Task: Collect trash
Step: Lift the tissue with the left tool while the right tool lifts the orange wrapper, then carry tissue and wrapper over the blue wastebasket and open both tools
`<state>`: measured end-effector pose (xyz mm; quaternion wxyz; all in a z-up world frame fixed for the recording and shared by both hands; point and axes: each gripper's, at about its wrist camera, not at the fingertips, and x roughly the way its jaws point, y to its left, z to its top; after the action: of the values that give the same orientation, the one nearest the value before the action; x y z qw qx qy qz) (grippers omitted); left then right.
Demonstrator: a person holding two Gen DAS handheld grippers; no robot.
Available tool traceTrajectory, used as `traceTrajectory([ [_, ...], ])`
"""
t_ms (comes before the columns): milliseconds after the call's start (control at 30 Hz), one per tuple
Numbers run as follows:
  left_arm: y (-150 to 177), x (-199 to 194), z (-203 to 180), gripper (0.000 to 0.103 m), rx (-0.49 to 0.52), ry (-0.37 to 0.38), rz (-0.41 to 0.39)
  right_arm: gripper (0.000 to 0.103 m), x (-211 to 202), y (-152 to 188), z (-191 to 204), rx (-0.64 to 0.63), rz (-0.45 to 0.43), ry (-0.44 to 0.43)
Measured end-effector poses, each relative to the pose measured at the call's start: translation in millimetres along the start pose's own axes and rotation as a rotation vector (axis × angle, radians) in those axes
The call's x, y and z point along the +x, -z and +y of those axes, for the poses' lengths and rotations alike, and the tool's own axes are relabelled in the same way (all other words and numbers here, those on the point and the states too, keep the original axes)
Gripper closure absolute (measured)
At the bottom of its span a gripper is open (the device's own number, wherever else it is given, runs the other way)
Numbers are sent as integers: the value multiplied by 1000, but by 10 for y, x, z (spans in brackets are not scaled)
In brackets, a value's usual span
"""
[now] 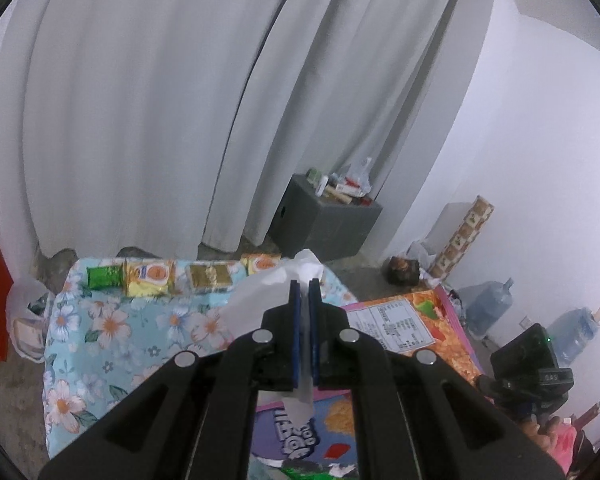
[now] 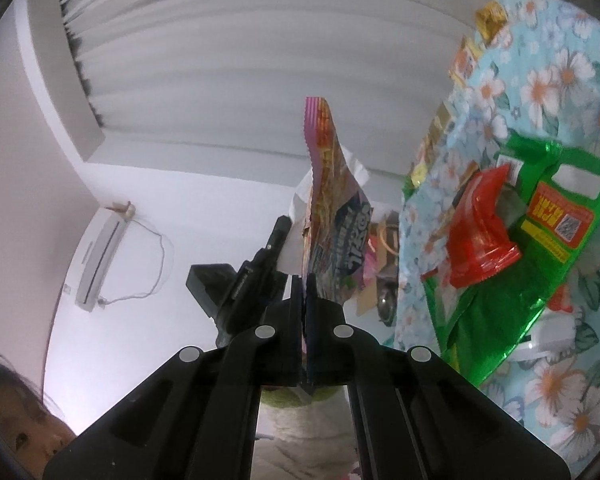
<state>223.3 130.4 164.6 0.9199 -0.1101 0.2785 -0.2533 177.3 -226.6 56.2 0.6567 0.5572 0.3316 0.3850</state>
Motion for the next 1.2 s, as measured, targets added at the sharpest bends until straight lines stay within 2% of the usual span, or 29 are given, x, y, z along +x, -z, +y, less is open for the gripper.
traceTrajectory([
  [300,-40,-101,-417,100,42,85,-28,103,-520,108,149,-46,-112,-38],
  [667,129,236,-1245,100,117,227,49,103,-1391,317,94,-51,-300,-41],
  [800,242,426,-1595,100,143,280,93,103,-1726,439,50,-49,-378,-26],
  [1000,563,883,-2313,100,200,379,210,103,-2302,675,-66,-29,-521,24],
  [1200,1000,1324,-3073,100,279,457,347,103,-2949,1022,-290,15,-706,128],
])
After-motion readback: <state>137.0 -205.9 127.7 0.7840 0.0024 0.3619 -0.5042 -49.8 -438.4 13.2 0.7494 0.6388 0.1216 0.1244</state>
